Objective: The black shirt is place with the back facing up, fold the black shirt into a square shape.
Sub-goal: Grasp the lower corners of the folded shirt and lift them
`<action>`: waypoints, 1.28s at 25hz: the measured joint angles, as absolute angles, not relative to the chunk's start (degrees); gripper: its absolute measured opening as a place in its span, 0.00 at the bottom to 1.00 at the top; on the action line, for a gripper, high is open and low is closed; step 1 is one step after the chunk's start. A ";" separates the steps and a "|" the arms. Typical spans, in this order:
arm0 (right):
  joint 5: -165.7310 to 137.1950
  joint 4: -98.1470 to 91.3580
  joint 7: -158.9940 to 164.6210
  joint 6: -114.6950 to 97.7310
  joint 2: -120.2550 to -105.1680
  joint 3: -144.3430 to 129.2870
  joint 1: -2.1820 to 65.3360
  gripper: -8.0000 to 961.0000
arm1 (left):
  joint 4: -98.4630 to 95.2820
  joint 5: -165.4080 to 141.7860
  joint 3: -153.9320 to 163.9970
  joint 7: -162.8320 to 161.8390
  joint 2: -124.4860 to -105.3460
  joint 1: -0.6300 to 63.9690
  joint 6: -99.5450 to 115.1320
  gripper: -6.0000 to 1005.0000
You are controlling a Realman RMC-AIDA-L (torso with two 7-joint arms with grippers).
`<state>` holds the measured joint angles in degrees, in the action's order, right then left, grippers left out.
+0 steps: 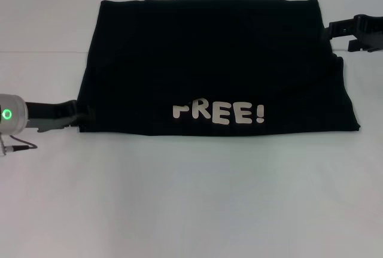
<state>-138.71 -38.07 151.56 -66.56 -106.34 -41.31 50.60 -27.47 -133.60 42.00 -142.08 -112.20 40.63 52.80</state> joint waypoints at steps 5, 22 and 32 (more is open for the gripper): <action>-138.60 -38.05 151.53 -66.52 -106.23 -41.30 50.39 0.83 | -27.16 -133.68 42.18 -141.68 -112.93 40.94 52.83 0.42; -143.52 -39.09 151.15 -73.47 -105.05 -41.85 49.48 0.79 | -27.86 -133.68 43.89 -143.16 -113.09 41.42 53.44 0.23; -148.14 -40.87 149.49 -78.72 -104.65 -42.06 44.90 0.77 | -31.42 -130.56 42.37 -142.55 -112.80 41.92 60.39 0.02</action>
